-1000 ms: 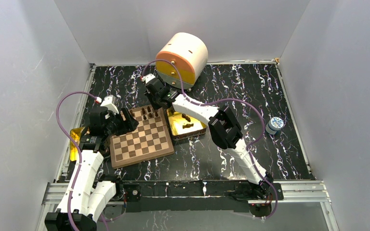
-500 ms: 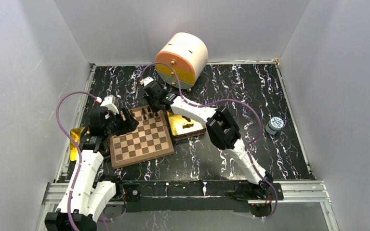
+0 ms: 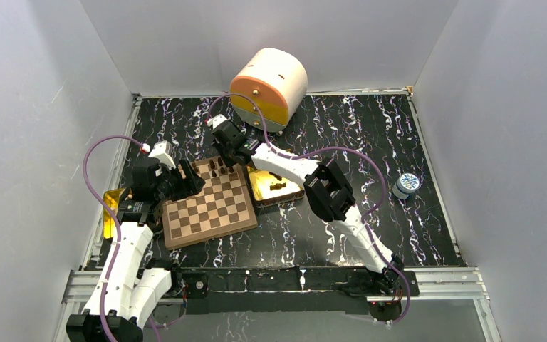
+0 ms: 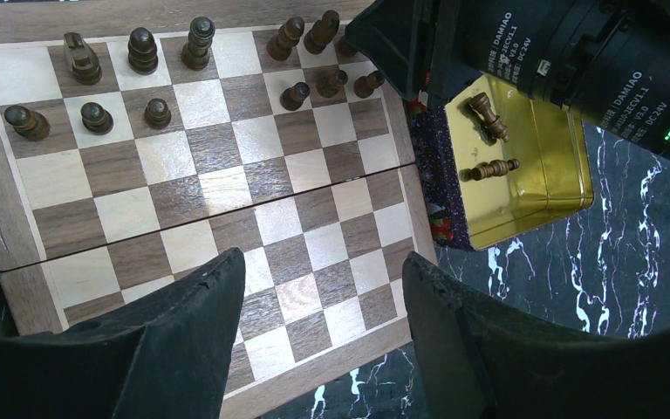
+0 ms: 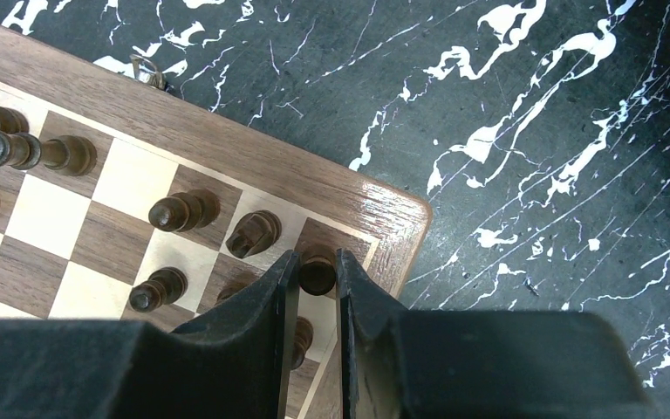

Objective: Set up the chess pieces on the board
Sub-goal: Place the chess piece on the chessboard.

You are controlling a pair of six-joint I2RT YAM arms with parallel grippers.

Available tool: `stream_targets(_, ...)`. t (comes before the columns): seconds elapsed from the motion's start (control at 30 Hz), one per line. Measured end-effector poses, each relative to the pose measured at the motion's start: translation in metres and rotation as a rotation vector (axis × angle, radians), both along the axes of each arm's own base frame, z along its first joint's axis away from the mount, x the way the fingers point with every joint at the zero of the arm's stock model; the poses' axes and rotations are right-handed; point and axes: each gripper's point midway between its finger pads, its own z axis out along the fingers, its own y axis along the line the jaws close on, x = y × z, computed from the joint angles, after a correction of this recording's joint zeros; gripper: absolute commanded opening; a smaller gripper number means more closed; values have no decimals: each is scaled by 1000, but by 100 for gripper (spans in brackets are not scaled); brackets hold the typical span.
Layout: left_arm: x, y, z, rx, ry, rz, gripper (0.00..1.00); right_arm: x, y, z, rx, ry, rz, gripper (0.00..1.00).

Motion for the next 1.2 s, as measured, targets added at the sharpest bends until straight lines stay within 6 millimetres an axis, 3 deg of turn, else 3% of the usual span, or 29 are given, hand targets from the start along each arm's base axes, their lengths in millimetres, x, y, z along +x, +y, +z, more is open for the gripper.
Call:
stream_targets(0.47,0,0,0,0,0,0,64,1,-1,-2,-15,-11,3,30)
stream_targets(0.73,0,0,0,0,0,0,64,0,-2,-10,-31,-3,5,39)
stream_targets(1.2,0,0,0,0,0,0,64,3,-2,-5,-36,-17,5,40)
